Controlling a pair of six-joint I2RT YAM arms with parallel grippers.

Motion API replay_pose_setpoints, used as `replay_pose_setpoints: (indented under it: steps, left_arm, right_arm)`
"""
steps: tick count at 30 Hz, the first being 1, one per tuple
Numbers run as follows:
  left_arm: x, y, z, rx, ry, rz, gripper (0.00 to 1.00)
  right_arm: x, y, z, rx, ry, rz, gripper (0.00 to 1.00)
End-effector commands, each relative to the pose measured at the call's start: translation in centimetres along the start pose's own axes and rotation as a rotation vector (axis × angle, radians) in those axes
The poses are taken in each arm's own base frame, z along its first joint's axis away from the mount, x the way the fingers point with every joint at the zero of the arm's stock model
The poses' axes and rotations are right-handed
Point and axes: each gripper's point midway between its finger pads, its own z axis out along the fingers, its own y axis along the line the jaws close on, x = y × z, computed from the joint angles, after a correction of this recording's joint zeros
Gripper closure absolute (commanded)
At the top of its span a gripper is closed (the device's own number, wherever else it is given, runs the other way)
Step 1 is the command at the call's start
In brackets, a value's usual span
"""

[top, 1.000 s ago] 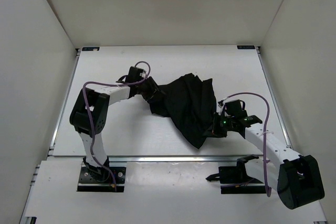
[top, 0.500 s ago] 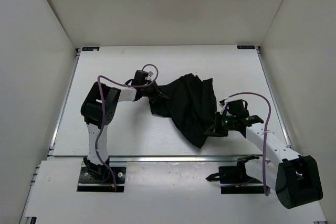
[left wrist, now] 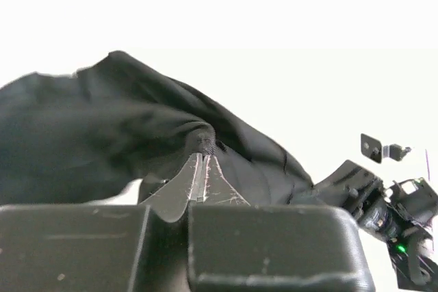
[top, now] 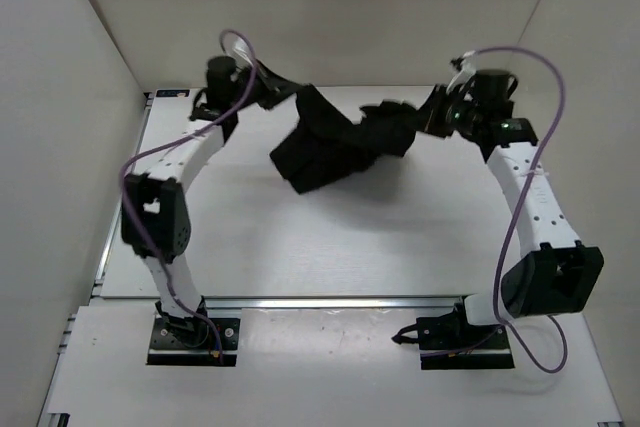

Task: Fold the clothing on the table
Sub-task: Flatten the skirt out

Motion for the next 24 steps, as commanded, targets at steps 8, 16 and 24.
replay_pose_setpoints:
  steps: [8,16,24]
  left_arm:
    - [-3.1,-13.4,-16.8,0.216,-0.298,0.161,1.00]
    - [-3.0,-14.8,-18.4,0.226,-0.320,0.165,1.00]
    - [-5.6,-14.5,-15.4,0.231,-0.295,0.148,1.00]
  right_arm:
    - [-3.3,7.6,-7.7,-0.181,-0.244,-0.156,1.00]
    - [-4.7,10.0,-9.0,-0.260,-0.273,-0.134,1.00]
    - [-8.4,11.5,-4.1,-0.305,-0.181,-0.154,0.99]
